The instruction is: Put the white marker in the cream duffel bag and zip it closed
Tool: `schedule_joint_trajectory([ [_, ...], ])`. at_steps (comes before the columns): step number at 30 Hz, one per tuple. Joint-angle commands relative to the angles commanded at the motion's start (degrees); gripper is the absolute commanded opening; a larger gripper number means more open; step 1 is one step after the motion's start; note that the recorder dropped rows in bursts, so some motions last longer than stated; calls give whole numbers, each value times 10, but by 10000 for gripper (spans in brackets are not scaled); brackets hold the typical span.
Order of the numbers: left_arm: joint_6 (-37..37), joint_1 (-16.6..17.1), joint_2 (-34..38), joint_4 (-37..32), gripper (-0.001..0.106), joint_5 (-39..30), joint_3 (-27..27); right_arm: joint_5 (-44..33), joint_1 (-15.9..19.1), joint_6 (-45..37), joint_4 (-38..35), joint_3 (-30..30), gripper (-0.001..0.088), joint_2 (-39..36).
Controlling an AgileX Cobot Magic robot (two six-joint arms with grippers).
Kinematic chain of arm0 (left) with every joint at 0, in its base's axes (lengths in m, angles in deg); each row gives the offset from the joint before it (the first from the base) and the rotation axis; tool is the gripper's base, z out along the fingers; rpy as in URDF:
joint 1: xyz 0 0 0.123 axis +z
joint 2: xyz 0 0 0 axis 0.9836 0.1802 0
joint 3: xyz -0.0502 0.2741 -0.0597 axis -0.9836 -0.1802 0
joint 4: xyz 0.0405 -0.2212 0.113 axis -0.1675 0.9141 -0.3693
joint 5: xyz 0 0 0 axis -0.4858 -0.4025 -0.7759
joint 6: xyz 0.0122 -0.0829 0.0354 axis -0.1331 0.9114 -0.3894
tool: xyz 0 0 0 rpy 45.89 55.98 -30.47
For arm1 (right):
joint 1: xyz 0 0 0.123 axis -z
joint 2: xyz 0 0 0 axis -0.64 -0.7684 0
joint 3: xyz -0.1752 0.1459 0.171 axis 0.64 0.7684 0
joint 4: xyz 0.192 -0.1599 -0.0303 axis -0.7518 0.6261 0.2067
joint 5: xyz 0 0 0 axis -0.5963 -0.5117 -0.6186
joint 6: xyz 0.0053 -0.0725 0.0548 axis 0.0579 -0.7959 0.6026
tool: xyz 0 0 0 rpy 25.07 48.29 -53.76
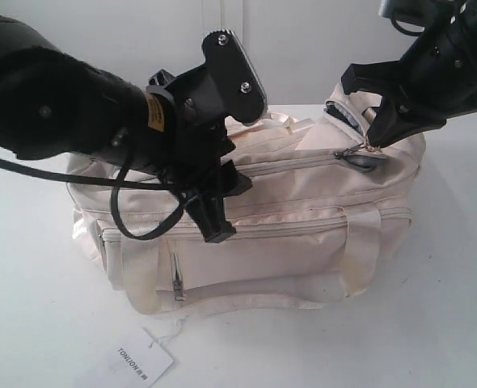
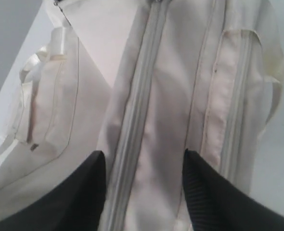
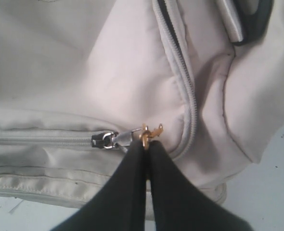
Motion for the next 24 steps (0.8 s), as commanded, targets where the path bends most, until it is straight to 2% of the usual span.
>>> schedule_joint_trajectory([
  [2,0,0,13,0,545,24,0,0,0,0,0,0,0,0],
  [7,-17,1,41,0,658,73,0,0,0,0,0,0,0,0],
  [16,-33,2,70,0,657,78,0,0,0,0,-2,0,0,0],
  [19,-33,2,75,0,594,76,0,0,0,0,-3,0,0,0],
  [24,-33,2,81,0,305,65,0,0,0,0,-9,0,0,0],
])
